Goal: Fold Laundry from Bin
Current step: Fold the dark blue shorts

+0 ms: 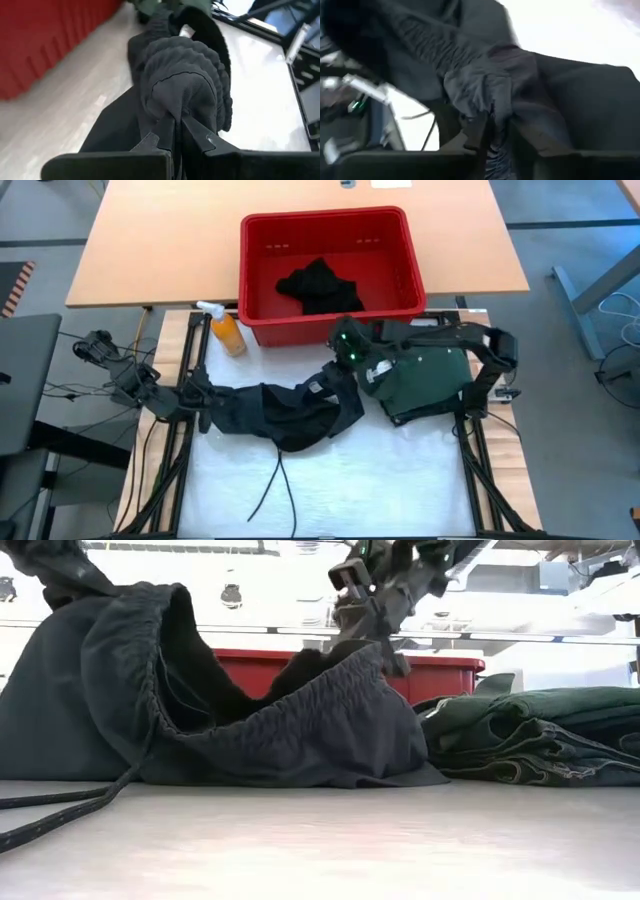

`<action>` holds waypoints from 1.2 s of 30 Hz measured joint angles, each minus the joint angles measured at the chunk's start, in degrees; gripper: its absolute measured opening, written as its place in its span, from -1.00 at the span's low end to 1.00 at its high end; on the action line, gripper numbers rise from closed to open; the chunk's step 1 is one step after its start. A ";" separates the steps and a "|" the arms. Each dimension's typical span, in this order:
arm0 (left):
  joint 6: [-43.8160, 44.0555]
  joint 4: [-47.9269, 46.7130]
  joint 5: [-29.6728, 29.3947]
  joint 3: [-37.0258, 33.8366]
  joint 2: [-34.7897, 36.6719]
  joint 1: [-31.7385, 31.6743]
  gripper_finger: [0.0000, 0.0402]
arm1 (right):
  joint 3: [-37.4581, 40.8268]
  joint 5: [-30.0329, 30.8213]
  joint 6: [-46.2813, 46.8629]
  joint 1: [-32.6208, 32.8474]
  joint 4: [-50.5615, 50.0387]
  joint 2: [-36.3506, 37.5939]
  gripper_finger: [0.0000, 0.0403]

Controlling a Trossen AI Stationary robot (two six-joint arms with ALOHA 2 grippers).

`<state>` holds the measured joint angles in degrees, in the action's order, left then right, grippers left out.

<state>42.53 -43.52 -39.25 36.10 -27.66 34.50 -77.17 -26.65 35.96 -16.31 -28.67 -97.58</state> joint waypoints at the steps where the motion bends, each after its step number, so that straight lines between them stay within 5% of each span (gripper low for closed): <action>1: 1.75 -0.88 -0.26 0.00 -0.02 0.00 -1.00 | 0.00 -2.74 -1.60 -0.89 -0.33 -0.18 -0.38; 5: 6.58 -3.60 -2.00 0.00 -0.02 0.00 -1.00 | 0.00 -6.24 -8.81 -2.58 -3.65 1.67 -0.12; 12: 17.52 -10.86 -4.56 0.00 -0.02 -0.04 -1.00 | 0.04 5.34 -19.38 -2.65 -11.91 12.61 0.11; 21: 26.40 -17.52 -4.97 0.00 -0.02 -0.04 -1.00 | 15.69 16.10 -24.02 12.90 -4.58 22.27 0.14; 30: 26.55 -17.44 -4.69 0.00 -0.02 -0.04 -1.00 | 20.94 32.89 -21.16 24.18 3.01 19.46 0.14; 36: 25.31 -17.02 -3.35 0.00 -0.02 -0.04 -1.00 | 20.95 33.70 -19.90 26.89 7.56 13.83 0.17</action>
<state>67.84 -60.53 -42.60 36.10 -27.68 34.46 -56.22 7.04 16.05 10.58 -21.11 -83.75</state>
